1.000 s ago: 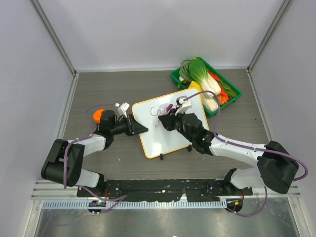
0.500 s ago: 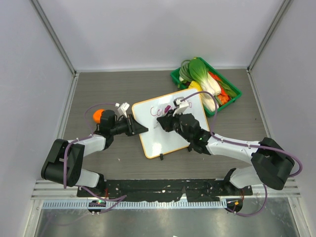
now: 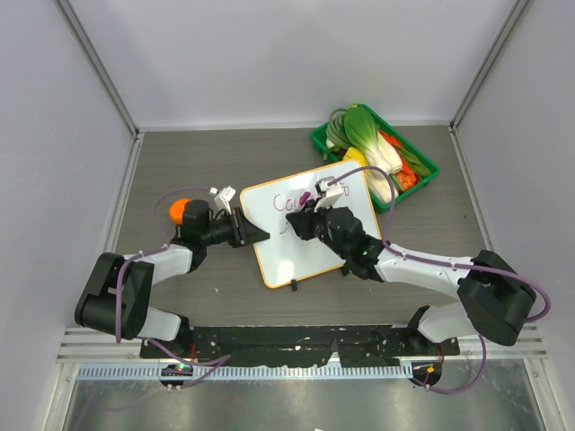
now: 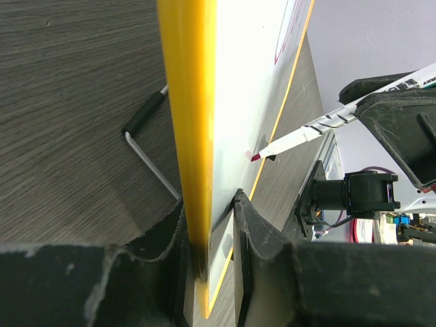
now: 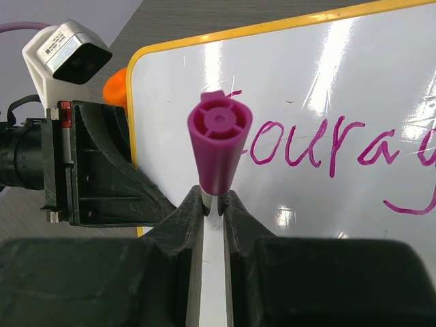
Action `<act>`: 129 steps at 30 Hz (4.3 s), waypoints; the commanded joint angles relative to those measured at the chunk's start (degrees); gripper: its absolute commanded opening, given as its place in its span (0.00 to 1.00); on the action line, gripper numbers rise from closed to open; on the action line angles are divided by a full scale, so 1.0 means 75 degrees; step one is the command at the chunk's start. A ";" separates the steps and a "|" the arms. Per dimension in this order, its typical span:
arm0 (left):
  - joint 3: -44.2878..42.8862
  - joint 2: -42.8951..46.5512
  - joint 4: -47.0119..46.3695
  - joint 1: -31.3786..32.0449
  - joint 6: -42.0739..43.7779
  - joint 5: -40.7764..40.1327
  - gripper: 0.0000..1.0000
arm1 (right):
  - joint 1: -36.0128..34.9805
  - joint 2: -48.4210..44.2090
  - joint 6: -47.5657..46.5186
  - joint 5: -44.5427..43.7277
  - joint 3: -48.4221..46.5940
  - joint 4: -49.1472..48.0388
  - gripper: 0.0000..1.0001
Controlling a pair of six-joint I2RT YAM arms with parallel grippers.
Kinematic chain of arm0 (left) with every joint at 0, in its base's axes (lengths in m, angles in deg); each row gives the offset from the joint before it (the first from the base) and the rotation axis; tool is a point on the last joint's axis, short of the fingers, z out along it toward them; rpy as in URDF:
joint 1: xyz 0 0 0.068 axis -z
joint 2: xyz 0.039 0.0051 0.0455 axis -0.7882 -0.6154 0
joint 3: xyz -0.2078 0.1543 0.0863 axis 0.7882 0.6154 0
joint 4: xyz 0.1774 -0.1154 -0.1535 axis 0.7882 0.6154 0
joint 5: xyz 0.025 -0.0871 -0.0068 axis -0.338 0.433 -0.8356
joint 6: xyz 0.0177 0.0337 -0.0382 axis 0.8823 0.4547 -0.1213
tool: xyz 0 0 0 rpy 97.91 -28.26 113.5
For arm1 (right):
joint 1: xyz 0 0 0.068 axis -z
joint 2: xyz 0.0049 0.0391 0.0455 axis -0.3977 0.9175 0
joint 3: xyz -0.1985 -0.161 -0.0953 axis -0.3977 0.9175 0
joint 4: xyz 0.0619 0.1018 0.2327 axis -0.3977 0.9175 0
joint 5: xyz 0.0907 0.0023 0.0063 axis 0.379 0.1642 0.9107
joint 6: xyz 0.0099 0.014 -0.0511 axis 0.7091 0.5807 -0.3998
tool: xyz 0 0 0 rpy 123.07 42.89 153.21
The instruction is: Write a sentence on the whiteboard
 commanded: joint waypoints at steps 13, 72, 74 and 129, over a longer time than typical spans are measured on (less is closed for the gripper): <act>0.0112 -0.0267 0.1030 0.0059 0.1039 -0.1388 0.00 | 0.0239 -0.0506 -0.0200 -0.0780 -0.0043 0.0485 0.01; 0.0112 -0.0243 0.1077 0.0071 0.1051 -0.1412 0.00 | 0.0239 -0.0576 0.0304 -0.0183 0.0449 0.0720 0.01; 0.0135 -0.0243 0.1077 0.0071 0.1051 -0.1424 0.00 | 0.0239 -0.0565 0.0304 -0.0206 0.0426 0.0755 0.01; 0.0100 -0.0255 0.1100 0.0094 0.1051 -0.1435 0.00 | 0.0637 -0.0483 0.0268 -0.0054 -0.0067 0.0462 0.01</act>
